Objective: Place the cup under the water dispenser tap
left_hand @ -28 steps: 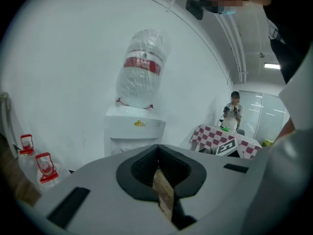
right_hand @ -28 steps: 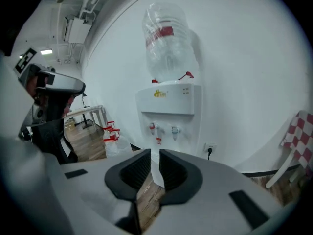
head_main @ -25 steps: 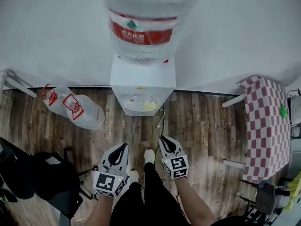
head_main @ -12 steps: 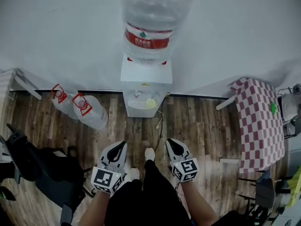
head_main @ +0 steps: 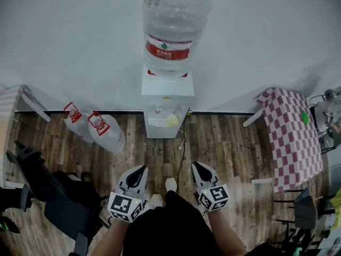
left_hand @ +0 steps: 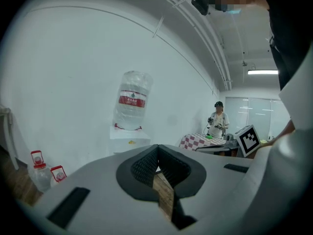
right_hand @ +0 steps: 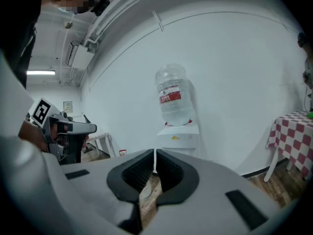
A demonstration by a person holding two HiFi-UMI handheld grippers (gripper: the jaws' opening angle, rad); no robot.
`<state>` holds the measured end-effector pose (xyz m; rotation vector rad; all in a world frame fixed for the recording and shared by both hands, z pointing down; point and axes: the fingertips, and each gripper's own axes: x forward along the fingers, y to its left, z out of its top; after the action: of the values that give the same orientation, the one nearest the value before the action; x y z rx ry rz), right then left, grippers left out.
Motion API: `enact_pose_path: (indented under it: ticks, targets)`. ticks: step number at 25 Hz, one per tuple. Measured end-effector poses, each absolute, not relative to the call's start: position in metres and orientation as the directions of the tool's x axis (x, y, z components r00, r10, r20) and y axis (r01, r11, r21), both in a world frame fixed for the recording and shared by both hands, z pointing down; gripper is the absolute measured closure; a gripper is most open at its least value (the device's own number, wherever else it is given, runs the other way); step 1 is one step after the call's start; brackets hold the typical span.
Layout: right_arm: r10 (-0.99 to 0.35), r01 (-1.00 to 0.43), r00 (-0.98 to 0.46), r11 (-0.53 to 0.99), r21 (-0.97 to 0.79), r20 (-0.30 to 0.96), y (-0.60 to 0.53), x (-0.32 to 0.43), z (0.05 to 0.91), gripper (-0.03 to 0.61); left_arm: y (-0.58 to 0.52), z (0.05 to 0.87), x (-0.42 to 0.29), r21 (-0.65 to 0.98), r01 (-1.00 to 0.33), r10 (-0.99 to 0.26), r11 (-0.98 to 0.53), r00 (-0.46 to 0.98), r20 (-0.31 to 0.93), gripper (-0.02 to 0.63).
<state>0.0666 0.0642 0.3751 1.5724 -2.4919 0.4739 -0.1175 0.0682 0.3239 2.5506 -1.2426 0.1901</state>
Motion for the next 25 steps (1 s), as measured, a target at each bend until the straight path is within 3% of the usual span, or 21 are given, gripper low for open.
enact_pose_path:
  ticks: [11,25]
  targets:
    - [-0.854,-0.89,-0.454,0.423,-0.167,0.254,0.089,0.086,0.345,0.546,0.076,0.312,-0.094,0.197,-0.773,-0.738,-0.603,0.634,0.232,0.604]
    - [-0.821,-0.84,-0.54,0.51,-0.185,0.187,0.1,0.151,0.308,0.551,0.08,0.295,-0.074,0.195,-0.866,-0.84,-0.46,0.496,0.22,0.604]
